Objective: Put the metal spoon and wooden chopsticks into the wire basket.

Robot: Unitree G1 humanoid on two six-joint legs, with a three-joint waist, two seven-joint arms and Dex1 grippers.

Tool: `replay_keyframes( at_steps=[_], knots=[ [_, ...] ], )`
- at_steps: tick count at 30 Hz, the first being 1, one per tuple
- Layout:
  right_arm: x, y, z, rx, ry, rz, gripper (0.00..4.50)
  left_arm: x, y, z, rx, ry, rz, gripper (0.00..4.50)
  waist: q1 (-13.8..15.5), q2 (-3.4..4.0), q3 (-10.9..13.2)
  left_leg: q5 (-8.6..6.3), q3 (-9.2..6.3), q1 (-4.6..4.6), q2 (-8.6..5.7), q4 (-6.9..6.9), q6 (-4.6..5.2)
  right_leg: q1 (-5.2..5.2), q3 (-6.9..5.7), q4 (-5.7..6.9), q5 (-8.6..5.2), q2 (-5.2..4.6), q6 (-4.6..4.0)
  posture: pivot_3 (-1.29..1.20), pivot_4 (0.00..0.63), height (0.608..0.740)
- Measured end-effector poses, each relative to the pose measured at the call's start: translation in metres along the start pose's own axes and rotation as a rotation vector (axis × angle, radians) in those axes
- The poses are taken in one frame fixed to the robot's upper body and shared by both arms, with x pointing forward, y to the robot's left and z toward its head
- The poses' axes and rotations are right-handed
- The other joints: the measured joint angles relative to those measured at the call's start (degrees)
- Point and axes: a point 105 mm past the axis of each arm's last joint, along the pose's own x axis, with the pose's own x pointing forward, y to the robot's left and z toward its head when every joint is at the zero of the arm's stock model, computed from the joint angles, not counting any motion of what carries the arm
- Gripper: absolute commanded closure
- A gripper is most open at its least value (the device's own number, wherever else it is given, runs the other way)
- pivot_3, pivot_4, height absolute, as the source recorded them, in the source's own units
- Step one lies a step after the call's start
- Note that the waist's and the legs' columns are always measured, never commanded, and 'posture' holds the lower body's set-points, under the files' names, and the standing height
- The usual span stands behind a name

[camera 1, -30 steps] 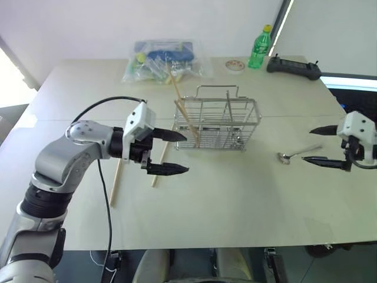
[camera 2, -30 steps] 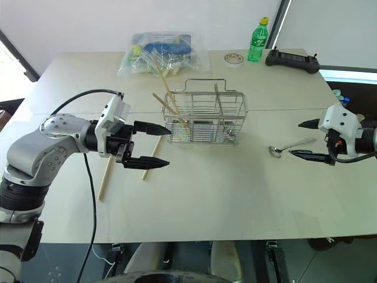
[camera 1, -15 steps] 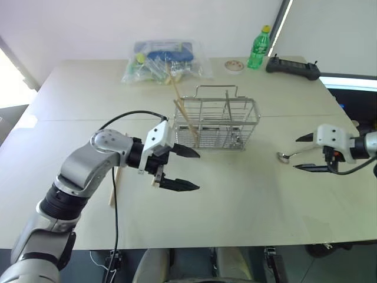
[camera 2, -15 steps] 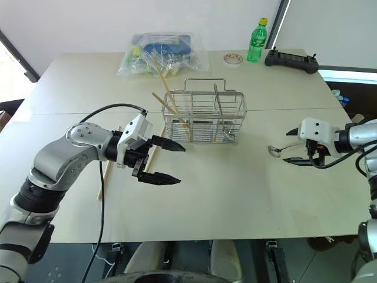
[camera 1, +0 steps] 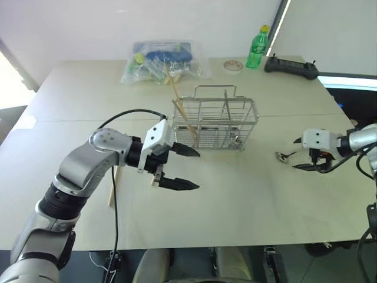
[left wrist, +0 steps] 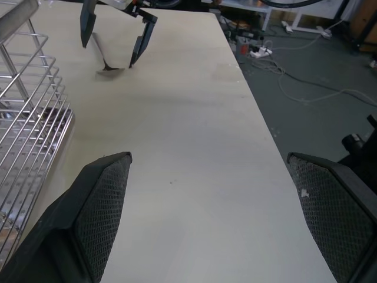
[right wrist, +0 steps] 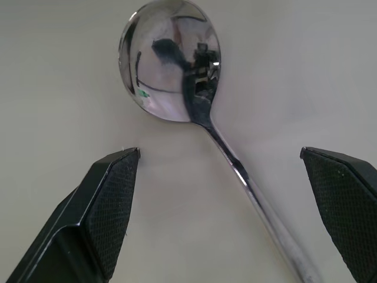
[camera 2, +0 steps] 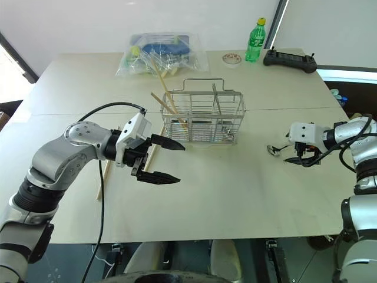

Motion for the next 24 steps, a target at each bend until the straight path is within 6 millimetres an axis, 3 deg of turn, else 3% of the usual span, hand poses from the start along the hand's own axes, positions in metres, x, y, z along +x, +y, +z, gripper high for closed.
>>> replay_keyframes(
  at_steps=[3,4,6,9,22,24],
  knots=[
    [0.003,-0.005,0.001,0.003,0.01,-0.024,0.0,-0.002,0.002,0.002,0.006,-0.005,0.017,0.01,-0.05,0.0,0.0,0.01,0.0,0.04,0.0,0.0,-0.02,0.01,0.02,0.04,0.0,0.0,0.0,0.0,0.15,0.721],
    [0.004,-0.007,0.001,0.001,0.015,-0.034,0.25,-0.002,0.002,0.002,0.006,-0.006,0.021,0.0,-0.09,0.0,0.0,0.02,0.0,0.05,0.0,0.0,-0.03,0.01,0.02,0.06,0.0,0.0,0.0,0.0,0.15,0.721],
    [0.005,-0.009,0.001,0.003,0.023,-0.047,0.8,-0.002,0.002,0.003,0.01,-0.006,0.027,0.0,-0.08,0.0,0.0,0.02,0.0,0.05,0.0,0.0,-0.04,0.01,0.02,0.08,0.0,0.01,0.0,0.0,0.15,0.721],
    [0.008,-0.007,0.0,0.005,0.025,-0.039,2.32,-0.002,0.002,0.005,0.018,-0.008,0.031,0.0,-0.08,0.0,0.0,0.03,0.0,0.05,0.0,0.0,-0.04,0.01,0.02,0.08,0.0,0.01,0.0,0.0,0.15,0.721],
    [0.008,0.0,0.002,0.008,0.006,0.026,2.32,-0.008,0.01,0.02,0.047,-0.031,0.067,0.0,-0.1,0.01,-0.01,0.03,-0.01,0.1,-0.01,0.01,-0.05,0.01,0.03,0.17,0.01,0.03,0.01,0.0,0.15,0.721],
    [0.009,0.0,0.002,0.01,0.008,0.021,3.22,-0.008,0.01,0.019,0.046,-0.031,0.067,0.0,-0.11,0.01,-0.01,0.04,0.0,0.11,-0.01,0.01,-0.05,0.01,0.03,0.2,0.01,0.03,0.01,0.0,0.15,0.721]
  ],
)
